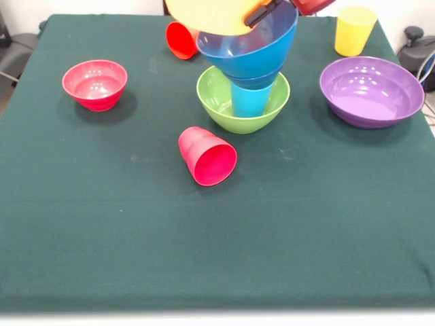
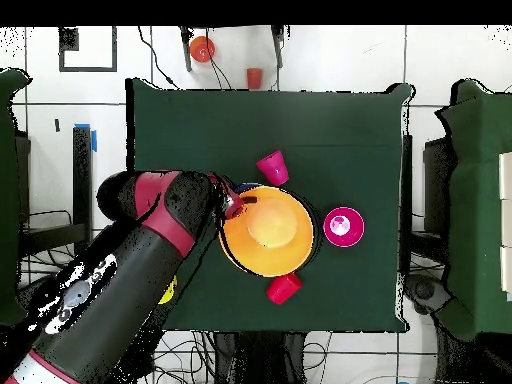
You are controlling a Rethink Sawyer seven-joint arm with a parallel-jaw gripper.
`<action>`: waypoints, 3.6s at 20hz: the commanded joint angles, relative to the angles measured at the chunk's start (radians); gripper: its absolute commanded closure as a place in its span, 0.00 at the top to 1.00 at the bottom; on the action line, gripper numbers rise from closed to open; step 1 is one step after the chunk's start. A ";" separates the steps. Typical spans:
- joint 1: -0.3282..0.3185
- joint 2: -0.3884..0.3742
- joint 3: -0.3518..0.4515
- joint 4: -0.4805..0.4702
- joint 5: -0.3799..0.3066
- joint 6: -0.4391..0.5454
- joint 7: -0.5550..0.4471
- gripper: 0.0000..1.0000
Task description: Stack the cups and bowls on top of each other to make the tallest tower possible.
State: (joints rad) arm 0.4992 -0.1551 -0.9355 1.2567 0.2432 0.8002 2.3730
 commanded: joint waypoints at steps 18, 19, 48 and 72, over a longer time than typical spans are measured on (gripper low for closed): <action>-0.061 -0.058 0.241 0.088 0.012 -0.090 0.109 0.00; -0.063 -0.059 0.242 0.088 0.011 -0.090 0.109 0.00; -0.083 -0.096 0.291 0.084 0.045 -0.044 0.161 0.00; -0.116 -0.155 0.376 0.159 0.106 -0.161 0.113 0.00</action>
State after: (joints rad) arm 0.4245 -0.3028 -0.7522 1.3348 0.3201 0.7162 2.3728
